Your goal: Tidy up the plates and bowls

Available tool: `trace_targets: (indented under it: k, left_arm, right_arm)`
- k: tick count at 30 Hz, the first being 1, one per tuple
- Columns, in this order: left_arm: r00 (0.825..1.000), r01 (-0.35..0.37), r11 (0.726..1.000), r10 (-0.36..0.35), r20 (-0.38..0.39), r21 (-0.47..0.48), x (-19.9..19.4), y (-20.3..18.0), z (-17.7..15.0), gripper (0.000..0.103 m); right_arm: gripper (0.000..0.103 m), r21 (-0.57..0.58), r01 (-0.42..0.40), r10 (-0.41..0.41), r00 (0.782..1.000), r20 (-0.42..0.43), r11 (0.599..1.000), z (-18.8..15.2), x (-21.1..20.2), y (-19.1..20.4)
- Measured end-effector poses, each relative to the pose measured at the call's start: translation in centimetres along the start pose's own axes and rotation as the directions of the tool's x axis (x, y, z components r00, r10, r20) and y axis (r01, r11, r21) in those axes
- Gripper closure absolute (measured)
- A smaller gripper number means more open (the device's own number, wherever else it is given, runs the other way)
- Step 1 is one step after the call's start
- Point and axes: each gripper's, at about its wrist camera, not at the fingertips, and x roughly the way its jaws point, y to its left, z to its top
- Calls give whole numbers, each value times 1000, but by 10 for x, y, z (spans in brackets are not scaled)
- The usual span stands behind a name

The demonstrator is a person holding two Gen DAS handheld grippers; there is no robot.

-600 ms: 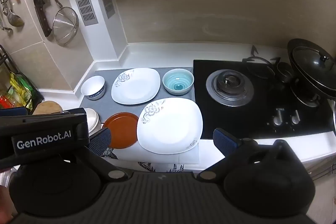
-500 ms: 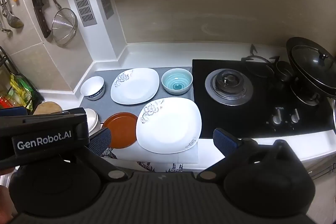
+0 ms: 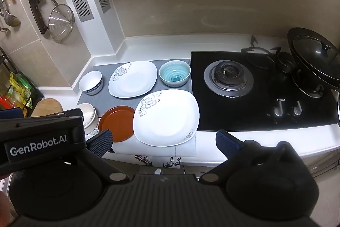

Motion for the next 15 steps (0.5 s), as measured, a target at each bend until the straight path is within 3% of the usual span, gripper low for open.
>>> trace_targets:
  k: [15]
  left_arm:
    - [1000, 2, 1000, -1, -11, 15, 1, -8, -6, 8]
  right_arm:
    - [0, 16, 15, -15, 1000, -11, 1000, -4, 0, -4]
